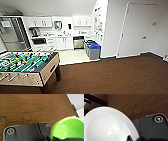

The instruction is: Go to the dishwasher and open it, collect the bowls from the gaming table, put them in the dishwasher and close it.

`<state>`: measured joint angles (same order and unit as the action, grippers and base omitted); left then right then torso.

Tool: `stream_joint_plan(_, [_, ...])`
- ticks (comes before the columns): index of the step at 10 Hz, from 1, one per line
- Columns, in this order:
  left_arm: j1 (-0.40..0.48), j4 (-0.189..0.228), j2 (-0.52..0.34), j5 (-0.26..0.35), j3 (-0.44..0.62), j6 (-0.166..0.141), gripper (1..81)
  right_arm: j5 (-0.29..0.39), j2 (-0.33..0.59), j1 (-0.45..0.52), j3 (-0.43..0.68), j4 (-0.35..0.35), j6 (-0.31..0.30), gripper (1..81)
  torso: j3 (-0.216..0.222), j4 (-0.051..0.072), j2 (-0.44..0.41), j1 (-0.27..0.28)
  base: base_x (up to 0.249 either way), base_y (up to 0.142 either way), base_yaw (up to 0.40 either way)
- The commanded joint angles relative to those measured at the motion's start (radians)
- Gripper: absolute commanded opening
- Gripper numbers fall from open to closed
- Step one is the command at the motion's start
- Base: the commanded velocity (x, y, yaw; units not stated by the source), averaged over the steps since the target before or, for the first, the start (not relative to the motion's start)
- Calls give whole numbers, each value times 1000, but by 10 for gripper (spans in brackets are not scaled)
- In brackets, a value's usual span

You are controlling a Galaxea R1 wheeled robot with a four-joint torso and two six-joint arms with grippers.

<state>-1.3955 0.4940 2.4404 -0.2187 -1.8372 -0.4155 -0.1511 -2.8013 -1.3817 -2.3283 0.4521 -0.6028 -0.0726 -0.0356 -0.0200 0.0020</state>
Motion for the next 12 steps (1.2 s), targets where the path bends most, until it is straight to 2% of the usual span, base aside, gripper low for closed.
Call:
stream_joint_plan(1, [57, 15, -15, 13, 6, 6, 10, 15, 12, 66, 14, 22, 0, 10, 0, 0, 0, 0, 144, 0, 0])
stream_joint_plan(12, [51, 14, -12, 12, -1, 6, 10, 15, 12, 65, 11, 22, 0, 10, 0, 0, 0, 0, 144, 0, 0])
